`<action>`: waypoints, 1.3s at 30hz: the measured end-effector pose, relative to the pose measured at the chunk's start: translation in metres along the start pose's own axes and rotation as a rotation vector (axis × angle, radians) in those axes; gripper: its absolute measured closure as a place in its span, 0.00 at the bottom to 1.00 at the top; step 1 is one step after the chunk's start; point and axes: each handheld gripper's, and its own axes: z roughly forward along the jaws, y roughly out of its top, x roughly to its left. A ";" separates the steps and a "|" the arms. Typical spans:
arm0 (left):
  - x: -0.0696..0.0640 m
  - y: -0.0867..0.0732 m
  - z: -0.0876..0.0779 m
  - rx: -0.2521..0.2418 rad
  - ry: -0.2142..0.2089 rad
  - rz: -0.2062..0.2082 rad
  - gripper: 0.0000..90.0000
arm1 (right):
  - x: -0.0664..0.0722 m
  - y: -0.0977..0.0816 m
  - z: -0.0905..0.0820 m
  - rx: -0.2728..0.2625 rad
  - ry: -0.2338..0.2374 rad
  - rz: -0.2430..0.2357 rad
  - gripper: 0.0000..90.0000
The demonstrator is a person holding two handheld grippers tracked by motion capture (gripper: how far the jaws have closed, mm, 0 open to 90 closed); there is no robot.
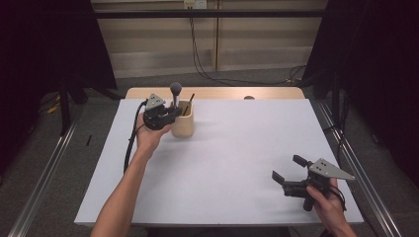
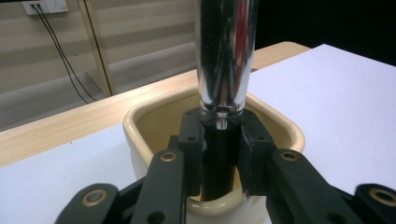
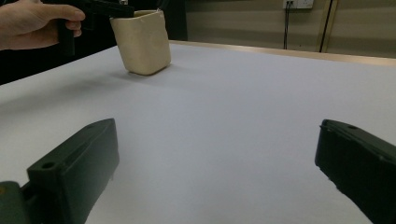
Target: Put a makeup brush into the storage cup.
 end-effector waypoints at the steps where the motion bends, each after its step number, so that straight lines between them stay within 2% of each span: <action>1: 0.000 0.000 0.000 0.001 0.006 -0.001 0.82 | 0.000 0.000 0.000 -0.002 0.000 0.001 0.00; 9: 0.000 0.000 0.000 -0.007 0.000 -0.013 0.77 | 0.000 0.000 0.000 -0.003 -0.002 0.003 0.00; 19: -0.002 0.001 -0.001 -0.016 0.001 -0.003 0.63 | -0.002 0.000 0.000 -0.004 -0.003 0.009 0.00; 27: -0.001 0.003 -0.004 -0.030 0.011 -0.013 0.45 | -0.005 -0.001 -0.001 -0.012 -0.010 0.018 0.00; 32: 0.001 0.004 -0.007 -0.032 0.018 -0.029 0.27 | -0.007 -0.001 -0.001 -0.012 -0.011 0.018 0.00; 34: 0.001 0.004 -0.008 -0.031 0.019 -0.058 0.20 | -0.007 -0.001 -0.001 -0.011 -0.011 0.020 0.00; 36: 0.002 0.005 -0.010 -0.029 0.025 -0.057 0.17 | -0.007 -0.001 0.000 -0.012 -0.012 0.022 0.00; 38: 0.002 0.005 -0.012 -0.024 0.026 -0.080 0.12 | -0.007 -0.001 0.000 -0.010 -0.012 0.023 0.00; 39: 0.003 0.006 -0.013 -0.020 0.029 -0.079 0.10 | -0.007 -0.001 0.000 -0.009 -0.012 0.022 0.00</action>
